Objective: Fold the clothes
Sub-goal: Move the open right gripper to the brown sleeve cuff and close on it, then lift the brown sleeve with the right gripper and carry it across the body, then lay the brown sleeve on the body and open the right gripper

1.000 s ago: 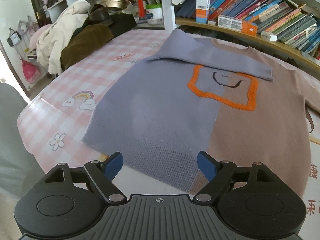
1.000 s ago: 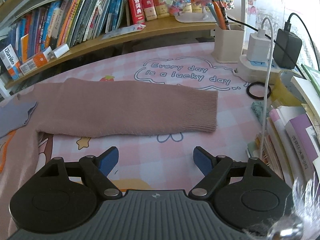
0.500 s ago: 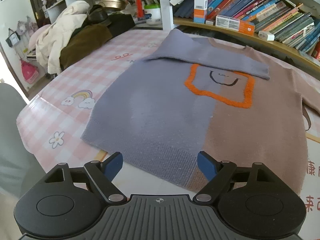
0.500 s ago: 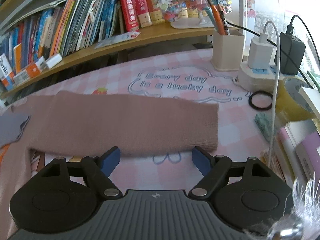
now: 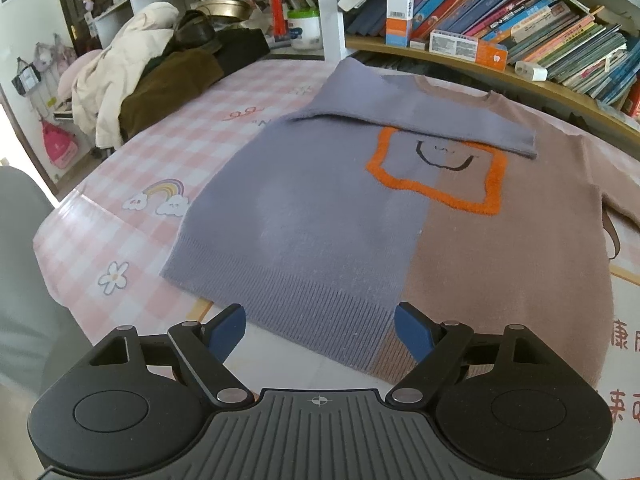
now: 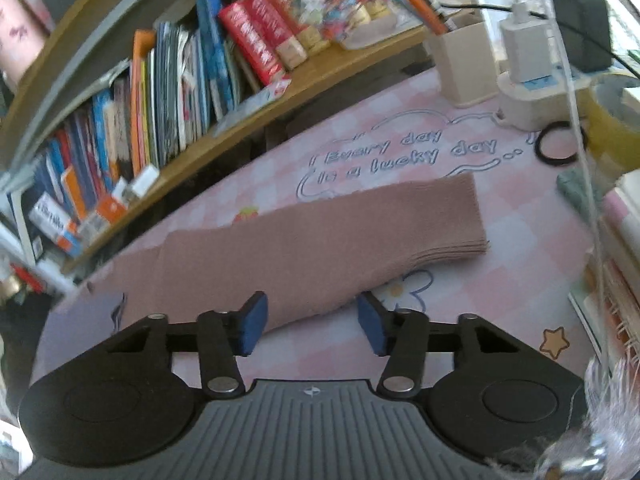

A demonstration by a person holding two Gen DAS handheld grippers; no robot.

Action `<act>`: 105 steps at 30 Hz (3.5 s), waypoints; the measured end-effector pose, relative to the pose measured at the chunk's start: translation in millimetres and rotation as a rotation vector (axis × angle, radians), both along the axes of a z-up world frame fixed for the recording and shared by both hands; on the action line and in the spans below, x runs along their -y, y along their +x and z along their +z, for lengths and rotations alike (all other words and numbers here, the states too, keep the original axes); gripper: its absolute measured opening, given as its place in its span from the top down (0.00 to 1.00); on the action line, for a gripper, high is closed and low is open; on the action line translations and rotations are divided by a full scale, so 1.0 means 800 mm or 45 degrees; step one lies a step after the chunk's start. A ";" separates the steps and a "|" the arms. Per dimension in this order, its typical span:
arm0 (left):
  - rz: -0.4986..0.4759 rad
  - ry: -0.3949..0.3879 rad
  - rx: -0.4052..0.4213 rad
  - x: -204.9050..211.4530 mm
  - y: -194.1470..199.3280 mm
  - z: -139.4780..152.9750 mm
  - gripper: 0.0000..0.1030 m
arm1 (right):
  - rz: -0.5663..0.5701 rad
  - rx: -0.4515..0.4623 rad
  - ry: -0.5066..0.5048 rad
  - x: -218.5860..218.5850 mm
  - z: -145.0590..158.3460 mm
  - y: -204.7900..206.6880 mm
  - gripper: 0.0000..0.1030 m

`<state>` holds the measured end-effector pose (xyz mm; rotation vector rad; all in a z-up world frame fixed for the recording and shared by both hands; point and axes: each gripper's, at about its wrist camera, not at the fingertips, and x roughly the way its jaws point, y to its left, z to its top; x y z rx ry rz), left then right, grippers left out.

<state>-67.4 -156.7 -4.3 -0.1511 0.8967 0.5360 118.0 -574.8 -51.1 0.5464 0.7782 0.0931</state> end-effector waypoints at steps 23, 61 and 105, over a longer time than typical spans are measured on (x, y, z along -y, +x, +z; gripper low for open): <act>0.044 -0.001 0.017 -0.010 -0.008 0.005 0.18 | -0.297 -0.142 0.000 0.043 -0.005 0.039 0.95; -0.410 0.107 0.290 -0.135 -0.027 0.038 0.18 | 0.192 0.333 0.057 -0.328 0.198 0.062 0.95; -0.423 0.055 0.259 -0.240 -0.020 0.024 0.11 | 0.693 -0.028 -0.146 -0.552 0.074 0.060 0.47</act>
